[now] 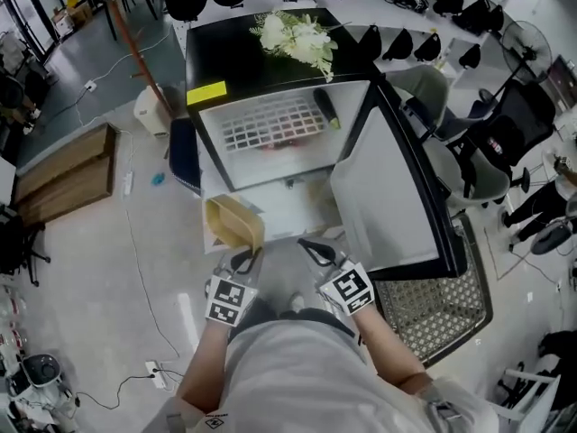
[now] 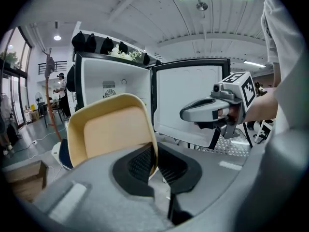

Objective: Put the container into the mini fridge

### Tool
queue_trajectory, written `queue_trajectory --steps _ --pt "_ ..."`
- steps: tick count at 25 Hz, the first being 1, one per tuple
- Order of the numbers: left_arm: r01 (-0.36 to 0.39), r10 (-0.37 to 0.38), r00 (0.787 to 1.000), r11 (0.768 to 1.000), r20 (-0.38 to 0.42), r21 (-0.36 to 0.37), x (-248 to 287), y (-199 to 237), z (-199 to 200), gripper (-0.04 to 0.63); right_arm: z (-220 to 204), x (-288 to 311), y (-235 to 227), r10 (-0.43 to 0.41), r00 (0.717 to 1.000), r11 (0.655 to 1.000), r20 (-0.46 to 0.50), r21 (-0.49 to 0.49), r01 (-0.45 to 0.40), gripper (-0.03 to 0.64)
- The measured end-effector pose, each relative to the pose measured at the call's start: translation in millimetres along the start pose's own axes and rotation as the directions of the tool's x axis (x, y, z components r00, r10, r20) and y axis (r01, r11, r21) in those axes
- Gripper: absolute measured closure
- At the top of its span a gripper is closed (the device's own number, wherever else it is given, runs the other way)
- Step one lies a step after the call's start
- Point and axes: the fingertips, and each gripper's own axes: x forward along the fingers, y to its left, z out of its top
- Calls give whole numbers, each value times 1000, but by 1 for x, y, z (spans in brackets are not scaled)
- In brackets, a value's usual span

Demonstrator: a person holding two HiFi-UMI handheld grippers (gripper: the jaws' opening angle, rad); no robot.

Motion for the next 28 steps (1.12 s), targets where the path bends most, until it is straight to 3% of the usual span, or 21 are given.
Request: queue_trajectory --steps 13,21,28 --pt "172 -165 979 984 -124 52 95 10 6 578 -15 0 -63 -163 985 982 -58 89 168 614" --pt "263 -243 948 962 -204 78 143 30 -4 578 -19 2 -95 -305 946 941 -109 118 317 614" --pt "269 -245 937 961 -248 67 180 54 -9 578 -24 -6 -115 -416 896 892 -152 125 435 614"
